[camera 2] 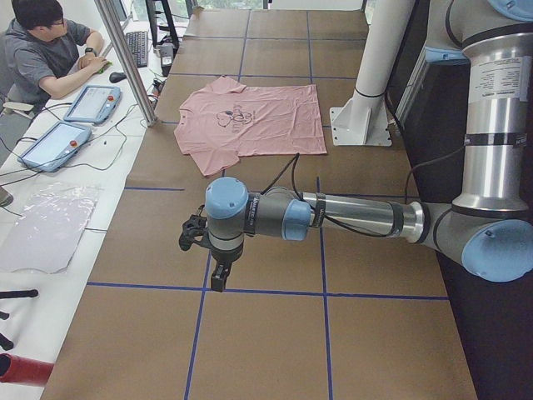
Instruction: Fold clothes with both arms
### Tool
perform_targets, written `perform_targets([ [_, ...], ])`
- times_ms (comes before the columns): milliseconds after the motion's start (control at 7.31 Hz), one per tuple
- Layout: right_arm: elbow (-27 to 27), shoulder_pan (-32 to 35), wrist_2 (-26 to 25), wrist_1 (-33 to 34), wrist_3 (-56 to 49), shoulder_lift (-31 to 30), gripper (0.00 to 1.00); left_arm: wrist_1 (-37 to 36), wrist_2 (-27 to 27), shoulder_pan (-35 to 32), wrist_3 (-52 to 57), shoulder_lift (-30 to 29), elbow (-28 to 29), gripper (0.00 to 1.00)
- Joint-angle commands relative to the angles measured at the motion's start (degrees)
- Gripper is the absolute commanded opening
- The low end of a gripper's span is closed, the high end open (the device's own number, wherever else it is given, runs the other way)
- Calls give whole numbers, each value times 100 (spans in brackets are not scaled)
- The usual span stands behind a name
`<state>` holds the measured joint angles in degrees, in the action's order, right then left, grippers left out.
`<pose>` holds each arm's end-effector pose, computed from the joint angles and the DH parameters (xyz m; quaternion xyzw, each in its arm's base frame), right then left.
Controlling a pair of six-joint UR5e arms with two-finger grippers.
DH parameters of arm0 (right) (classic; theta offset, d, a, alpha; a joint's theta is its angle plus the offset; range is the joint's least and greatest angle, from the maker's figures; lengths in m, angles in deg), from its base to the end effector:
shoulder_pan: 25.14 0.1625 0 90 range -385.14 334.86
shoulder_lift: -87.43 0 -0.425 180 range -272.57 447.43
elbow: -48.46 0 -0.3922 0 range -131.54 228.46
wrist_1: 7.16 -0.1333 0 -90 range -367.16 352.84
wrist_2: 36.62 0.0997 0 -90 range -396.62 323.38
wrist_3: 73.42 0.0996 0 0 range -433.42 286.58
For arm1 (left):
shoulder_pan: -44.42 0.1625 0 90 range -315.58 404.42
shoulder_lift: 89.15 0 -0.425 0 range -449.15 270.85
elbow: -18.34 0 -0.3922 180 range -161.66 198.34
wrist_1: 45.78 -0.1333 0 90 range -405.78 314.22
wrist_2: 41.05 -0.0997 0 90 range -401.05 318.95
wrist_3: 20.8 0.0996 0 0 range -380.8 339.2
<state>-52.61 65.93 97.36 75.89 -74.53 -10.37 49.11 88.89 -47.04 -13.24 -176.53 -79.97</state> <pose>0.0724 -0.4434 0.6140 0.0897 -0.3713 -0.0337 0.9236 -0.0816 -0.4809 0.6049 0.1131 0.3322 0.0812 0.9329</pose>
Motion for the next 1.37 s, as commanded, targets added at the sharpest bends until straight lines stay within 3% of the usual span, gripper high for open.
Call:
perform_targets([
  [0,357,-178,-56,-17,15,1047,100,869,-83,14,-366,-94,-82,100],
  [274,841,-196,49,-26,85,1614,100,2587,-336,58,-1070,-620,161,100],
  [410,887,-196,75,-148,172,1720,100,2909,-102,75,-1281,-1153,503,100],
  [684,966,-466,190,-839,1005,2001,100,2974,58,198,-1538,-1360,655,100],
  [957,1123,-1281,24,-1657,2336,2352,100,3009,58,391,-1529,-1369,603,100],
  [1231,1806,-2343,-1157,-2614,4006,3124,100,3018,58,462,-1521,-1361,594,100],
])
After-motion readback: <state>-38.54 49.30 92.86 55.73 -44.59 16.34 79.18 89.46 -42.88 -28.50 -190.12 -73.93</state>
